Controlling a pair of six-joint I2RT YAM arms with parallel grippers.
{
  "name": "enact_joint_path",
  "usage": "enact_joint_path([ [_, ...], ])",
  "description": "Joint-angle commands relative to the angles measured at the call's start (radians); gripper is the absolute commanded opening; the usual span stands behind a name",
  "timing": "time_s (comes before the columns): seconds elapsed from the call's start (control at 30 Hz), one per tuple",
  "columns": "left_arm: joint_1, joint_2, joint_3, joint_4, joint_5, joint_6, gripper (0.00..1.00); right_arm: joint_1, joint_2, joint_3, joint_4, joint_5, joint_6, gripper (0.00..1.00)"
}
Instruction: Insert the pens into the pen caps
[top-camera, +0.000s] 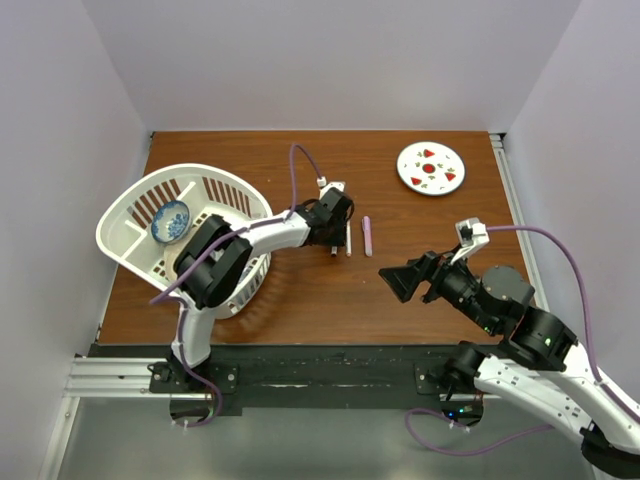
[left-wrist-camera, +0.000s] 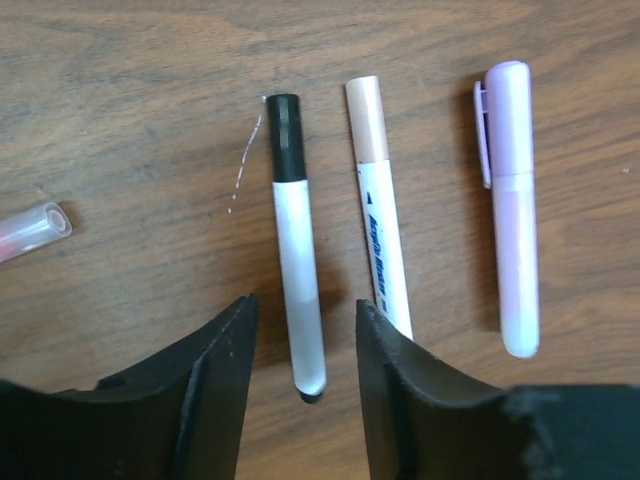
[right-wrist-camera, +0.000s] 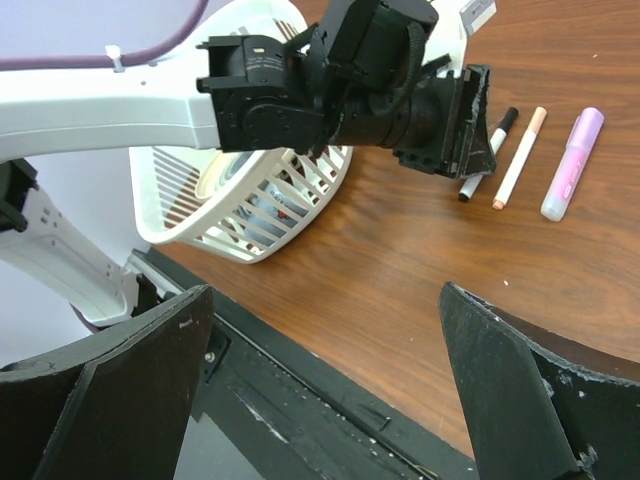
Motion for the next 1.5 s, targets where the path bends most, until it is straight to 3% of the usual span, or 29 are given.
enact_joint_path([
  [0.0,0.005,-0.127,0.029,0.002,0.02,0.004,0.5,0.003,0.041,-0.013,0.02,0.033,-0.037,0.99],
  [0.1,0.01,-0.242,0.011,0.002,0.0,0.037,0.56,0.003,0.131,-0.018,0.02,0.134,-0.055,0.99],
  [0.27,0.065,-0.473,-0.098,-0.004,-0.048,0.08,0.75,-0.016,0.361,0.078,-0.018,0.293,-0.081,0.99],
  [0.33,0.111,-0.567,-0.148,-0.01,-0.022,0.1,0.87,-0.042,0.412,0.12,-0.023,0.323,-0.087,0.99],
  [0.47,0.135,-0.716,-0.238,-0.006,-0.025,0.163,1.0,-0.283,0.51,0.141,0.011,0.21,-0.109,0.99],
  [0.63,0.135,-0.868,-0.31,-0.032,0.035,0.208,1.0,-0.509,0.705,0.134,-0.001,0.177,-0.116,0.96],
  [0.73,0.135,-0.929,-0.351,-0.056,0.069,0.269,1.0,-0.656,0.792,0.091,0.008,0.18,-0.139,0.9],
  [0.77,0.135,-0.945,-0.362,-0.062,0.073,0.281,1.0,-0.684,0.815,0.082,0.016,0.176,-0.149,0.84],
  [0.87,0.135,-1.014,-0.423,-0.056,0.077,0.329,1.0,-0.763,0.907,0.066,0.031,0.191,-0.179,0.79],
  [0.93,0.137,-1.06,-0.468,-0.053,0.064,0.338,1.0,-0.813,0.972,0.068,0.033,0.171,-0.195,0.69],
  [1.23,0.135,-1.156,-0.517,-0.024,0.086,0.341,1.0,-0.875,1.063,0.026,0.057,0.108,-0.205,0.51],
  [1.47,0.135,-1.176,-0.517,-0.016,0.096,0.341,0.99,-0.906,1.092,0.031,0.048,0.113,-0.205,0.44],
])
